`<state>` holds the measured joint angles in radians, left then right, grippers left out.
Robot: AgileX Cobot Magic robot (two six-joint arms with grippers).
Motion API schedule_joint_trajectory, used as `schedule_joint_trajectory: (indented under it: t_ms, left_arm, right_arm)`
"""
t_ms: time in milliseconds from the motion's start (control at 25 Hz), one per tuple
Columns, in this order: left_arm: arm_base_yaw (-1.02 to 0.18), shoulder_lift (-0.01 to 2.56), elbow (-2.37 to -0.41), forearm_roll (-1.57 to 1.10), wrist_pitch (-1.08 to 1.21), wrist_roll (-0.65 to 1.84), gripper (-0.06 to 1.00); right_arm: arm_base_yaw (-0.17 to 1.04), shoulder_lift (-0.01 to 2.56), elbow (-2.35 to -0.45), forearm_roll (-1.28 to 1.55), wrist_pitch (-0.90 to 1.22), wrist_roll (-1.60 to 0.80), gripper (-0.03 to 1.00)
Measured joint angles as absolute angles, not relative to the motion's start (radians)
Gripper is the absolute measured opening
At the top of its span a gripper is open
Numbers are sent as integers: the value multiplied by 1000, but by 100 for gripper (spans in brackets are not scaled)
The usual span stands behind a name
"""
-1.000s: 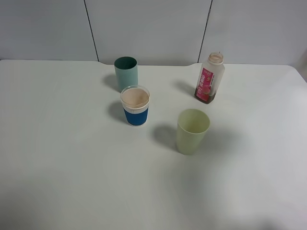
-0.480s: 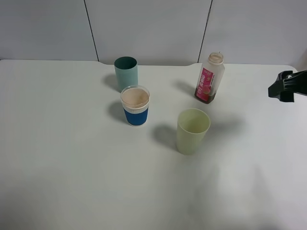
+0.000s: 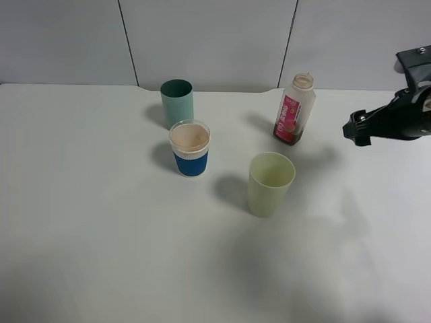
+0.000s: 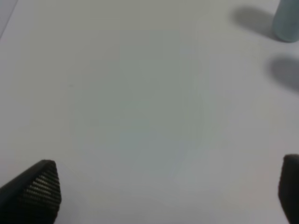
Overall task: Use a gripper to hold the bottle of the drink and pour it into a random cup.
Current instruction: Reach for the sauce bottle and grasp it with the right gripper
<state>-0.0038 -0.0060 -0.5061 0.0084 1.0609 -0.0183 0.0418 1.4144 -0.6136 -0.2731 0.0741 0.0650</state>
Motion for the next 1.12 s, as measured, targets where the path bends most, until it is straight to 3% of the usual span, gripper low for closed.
schedule_joint_trajectory:
  t_ms: [800,1120]
  left_arm:
    - [-4,-6,-506,8,1061,-18,93]
    - [-4,-6,-506,8,1061,-18,93]
  right_arm:
    - [42,1851,-617,-513,-606,124,89]
    - [42,1910,-699,-520,-653,113,89]
